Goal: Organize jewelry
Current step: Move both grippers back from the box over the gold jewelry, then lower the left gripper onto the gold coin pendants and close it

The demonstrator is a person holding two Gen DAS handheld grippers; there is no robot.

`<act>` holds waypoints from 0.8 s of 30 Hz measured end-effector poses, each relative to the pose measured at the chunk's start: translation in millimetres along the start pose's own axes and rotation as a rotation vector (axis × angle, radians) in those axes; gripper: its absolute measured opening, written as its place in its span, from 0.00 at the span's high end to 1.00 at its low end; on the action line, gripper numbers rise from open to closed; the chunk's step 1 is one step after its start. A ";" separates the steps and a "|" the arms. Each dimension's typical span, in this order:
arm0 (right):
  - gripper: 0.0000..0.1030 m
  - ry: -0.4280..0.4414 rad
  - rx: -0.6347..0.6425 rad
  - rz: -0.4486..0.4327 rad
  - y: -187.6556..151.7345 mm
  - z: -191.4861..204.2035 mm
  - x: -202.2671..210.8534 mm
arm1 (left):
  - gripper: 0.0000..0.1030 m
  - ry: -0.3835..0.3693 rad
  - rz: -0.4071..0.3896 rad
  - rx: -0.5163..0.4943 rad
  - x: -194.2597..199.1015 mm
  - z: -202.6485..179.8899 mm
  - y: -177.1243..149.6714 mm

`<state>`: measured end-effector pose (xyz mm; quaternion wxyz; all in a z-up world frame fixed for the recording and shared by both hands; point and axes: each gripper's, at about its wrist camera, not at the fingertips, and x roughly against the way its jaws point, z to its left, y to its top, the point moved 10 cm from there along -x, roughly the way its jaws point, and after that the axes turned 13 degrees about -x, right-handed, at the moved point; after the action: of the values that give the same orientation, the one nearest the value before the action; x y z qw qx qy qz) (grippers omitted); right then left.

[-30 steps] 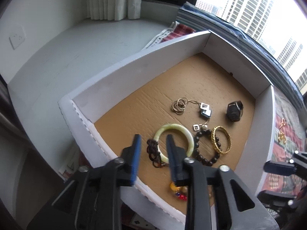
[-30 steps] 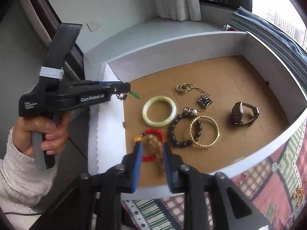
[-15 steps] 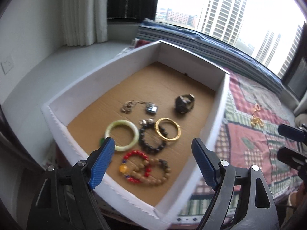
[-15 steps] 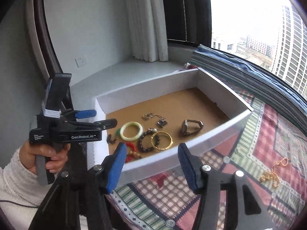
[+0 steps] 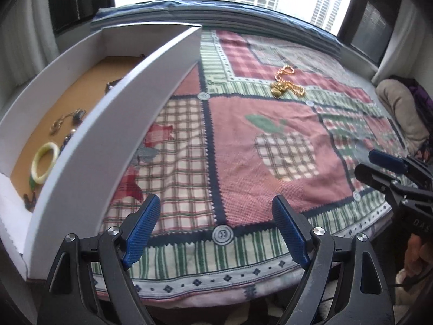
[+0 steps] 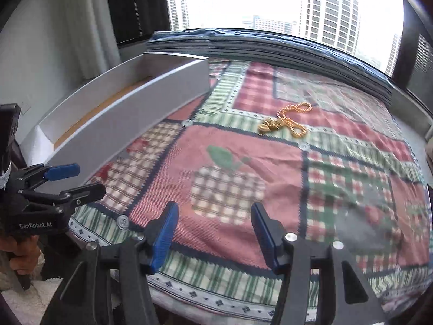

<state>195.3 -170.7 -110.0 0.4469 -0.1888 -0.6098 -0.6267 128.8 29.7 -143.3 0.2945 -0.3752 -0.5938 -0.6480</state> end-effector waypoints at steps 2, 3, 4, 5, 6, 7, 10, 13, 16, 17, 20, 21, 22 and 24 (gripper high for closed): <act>0.45 -0.009 -0.022 -0.009 -3.7 -12.7 3.2 | 0.17 0.021 0.005 -0.024 -2.0 -5.9 0.7; 0.45 -0.014 -0.028 -0.012 -5.8 -17.0 4.7 | 0.17 0.033 0.005 -0.035 -2.4 -7.4 1.5; 0.45 -0.014 -0.035 -0.012 -6.3 -20.3 4.3 | 0.17 0.045 0.005 -0.044 -1.8 -8.8 2.5; 0.45 -0.012 -0.041 -0.011 -6.1 -22.5 2.6 | 0.17 0.058 0.003 -0.053 -1.5 -9.4 3.8; 0.45 -0.009 -0.047 -0.011 -6.6 -23.9 2.6 | 0.17 0.072 0.002 -0.061 -1.5 -10.0 4.9; 0.45 -0.008 -0.051 -0.012 -6.4 -24.7 2.6 | 0.17 0.085 0.000 -0.068 -0.7 -9.9 5.9; 0.45 0.002 -0.058 -0.018 -5.9 -23.9 2.9 | 0.17 0.114 -0.007 -0.087 0.4 -8.9 9.5; 0.45 0.011 -0.059 -0.016 -6.7 -21.7 1.2 | 0.17 0.127 -0.010 -0.101 0.2 -9.1 11.2; 0.45 0.014 -0.060 -0.007 -8.9 -20.2 -2.2 | 0.17 0.126 -0.005 -0.105 -3.4 -9.5 11.5; 0.45 0.015 -0.061 -0.005 -9.2 -20.6 -3.4 | 0.17 0.125 -0.002 -0.104 -5.2 -9.4 11.1; 0.45 0.013 -0.065 0.006 -10.6 -22.4 -7.7 | 0.17 0.103 0.017 -0.096 -15.1 -11.1 8.8; 0.45 0.013 -0.068 0.008 -10.9 -23.4 -9.0 | 0.17 0.085 0.027 -0.092 -19.4 -12.5 8.1; 0.45 0.012 -0.072 0.011 -11.0 -24.5 -10.4 | 0.17 0.066 0.037 -0.090 -24.2 -14.4 8.4; 0.45 0.013 -0.080 0.013 -11.0 -27.4 -12.6 | 0.17 0.024 0.053 -0.097 -33.6 -20.6 13.6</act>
<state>201.7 -193.7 -131.5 0.4471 -0.2064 -0.5802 -0.6487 155.5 5.5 -164.2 0.3001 -0.3967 -0.5482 -0.6723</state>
